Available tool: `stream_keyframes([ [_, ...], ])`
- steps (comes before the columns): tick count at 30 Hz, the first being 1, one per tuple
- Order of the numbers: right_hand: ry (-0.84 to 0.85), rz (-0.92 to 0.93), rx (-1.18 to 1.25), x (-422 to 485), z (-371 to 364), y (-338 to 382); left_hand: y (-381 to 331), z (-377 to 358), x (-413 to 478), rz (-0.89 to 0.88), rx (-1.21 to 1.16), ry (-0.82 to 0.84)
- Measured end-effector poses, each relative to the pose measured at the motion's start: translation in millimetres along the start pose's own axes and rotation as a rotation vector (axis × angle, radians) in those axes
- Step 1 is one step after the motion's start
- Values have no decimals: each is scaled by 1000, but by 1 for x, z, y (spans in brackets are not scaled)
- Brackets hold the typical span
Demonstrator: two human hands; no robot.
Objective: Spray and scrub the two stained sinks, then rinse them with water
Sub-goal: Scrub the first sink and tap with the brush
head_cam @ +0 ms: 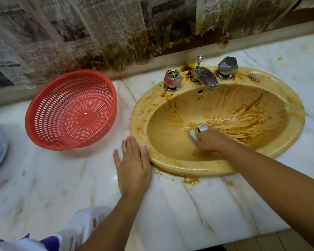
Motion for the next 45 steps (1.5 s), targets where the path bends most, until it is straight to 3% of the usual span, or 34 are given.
stream_keyframes([
  [4,137,322,447,-24,9,67,0,0,1,-4,10,-6],
  [6,176,312,366,-23,8,53,-1,0,1,-2,9,-3],
  [10,57,3,33,-2,1,14,-1,0,0,4,2,-3],
  [13,-39,214,171,-17,12,68,-1,-1,0,4,12,12],
  [16,39,355,262,-36,15,66,-1,-1,0,10,11,17],
  [19,149,125,-24,-24,-3,-5,-3,1,-1,4,7,12],
  [21,119,13,-196,-18,-3,-25,-4,1,0,1,6,6],
  [23,77,34,-135,-15,0,-2,-4,1,0,-1,11,3],
  [27,78,273,232,-22,11,63,-3,0,1,-2,27,9],
  [31,184,170,58,-14,8,23,-4,1,0,0,27,9],
  [34,131,62,-87,-18,4,13,-5,2,0,3,38,15],
  [39,4,351,512,-39,28,87,-7,3,0,-6,36,2],
  [42,67,274,294,-37,11,48,-6,3,0,-9,32,-7],
  [45,122,-8,-58,-27,-1,-22,-6,3,0,-13,28,-14],
])
Point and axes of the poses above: each hand's wrist, its own x-axis towards the middle knuckle, its own z-axis out of the back of the hand, y = z × x, the point moved 7 cm from there along x, towards the middle knuckle, and after that the axes turned 14 degrees about -x, right-handed, at the moved point
